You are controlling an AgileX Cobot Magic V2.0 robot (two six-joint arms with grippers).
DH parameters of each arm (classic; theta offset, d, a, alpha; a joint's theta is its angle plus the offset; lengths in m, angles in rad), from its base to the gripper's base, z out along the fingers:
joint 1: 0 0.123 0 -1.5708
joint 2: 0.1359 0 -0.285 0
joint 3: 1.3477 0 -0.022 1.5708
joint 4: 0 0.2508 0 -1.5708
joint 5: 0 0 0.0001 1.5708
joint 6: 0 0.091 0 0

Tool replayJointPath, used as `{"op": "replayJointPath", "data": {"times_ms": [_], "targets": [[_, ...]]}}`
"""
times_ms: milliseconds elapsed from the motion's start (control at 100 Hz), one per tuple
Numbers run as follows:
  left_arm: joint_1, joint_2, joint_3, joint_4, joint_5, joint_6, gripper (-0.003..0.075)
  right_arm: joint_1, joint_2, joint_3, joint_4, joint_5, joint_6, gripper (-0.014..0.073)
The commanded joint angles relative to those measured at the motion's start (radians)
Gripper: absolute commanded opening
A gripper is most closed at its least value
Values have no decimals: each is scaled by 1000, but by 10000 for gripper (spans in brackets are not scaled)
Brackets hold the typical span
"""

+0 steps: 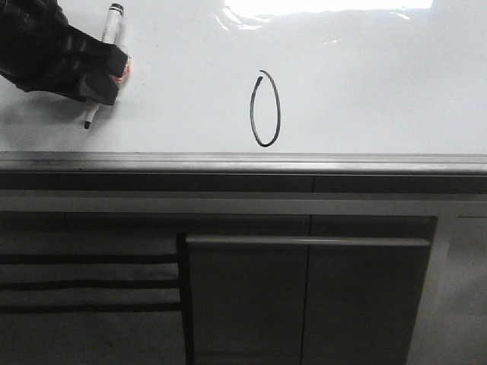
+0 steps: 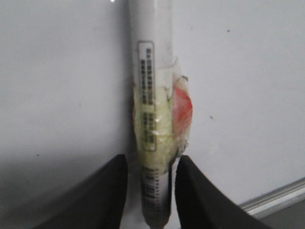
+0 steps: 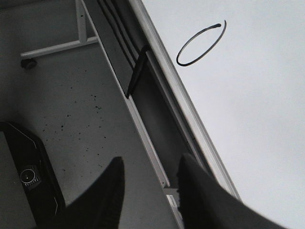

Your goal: Write number 0 on whiteboard

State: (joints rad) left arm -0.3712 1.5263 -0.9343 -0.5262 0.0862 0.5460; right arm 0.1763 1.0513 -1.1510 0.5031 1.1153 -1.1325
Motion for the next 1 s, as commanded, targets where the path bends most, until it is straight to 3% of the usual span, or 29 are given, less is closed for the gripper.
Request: {"op": "replayJointPath", "data": {"times_ms": [0, 120, 190, 290, 390, 470, 500, 550, 610, 700, 830, 990], "targets": [[3, -34, -38, -9, -46, -11, 293, -6, -15, -26, 36, -35, -2, 239], [3, -62, -68, -1, 57, -11, 344, -6, -24, -26, 36, -33, 2, 239], [3, -110, -86, 23, 147, -11, 344, -6, -45, -26, 2, -44, 76, 239], [3, -216, -92, 87, 294, -11, 344, -6, -86, -26, -187, -62, 369, 239], [15, -346, -92, 172, 455, -40, 317, -6, -125, -23, -461, -26, 766, 214], [45, -457, -80, 243, 542, -104, 262, -6, -186, 25, -513, -38, 870, 112], [64, -494, -69, 257, 550, -129, 236, -6, -226, 56, -511, -77, 893, 38], [94, -559, -41, 265, 548, -157, 180, -6, -289, 120, -503, -154, 926, -74], [129, -638, 8, 265, 498, -174, 97, -6, -368, 215, -497, -279, 979, -65], [174, -738, 112, 251, 346, -204, -22, -6, -492, 360, -490, -588, 1070, -65], [195, -837, 280, 174, 71, -204, -20, -6, -615, 563, -479, -965, 1081, -65], [195, -878, 419, 174, 25, -204, -20, -6, -676, 694, -479, -1057, 1081, -65]]}}
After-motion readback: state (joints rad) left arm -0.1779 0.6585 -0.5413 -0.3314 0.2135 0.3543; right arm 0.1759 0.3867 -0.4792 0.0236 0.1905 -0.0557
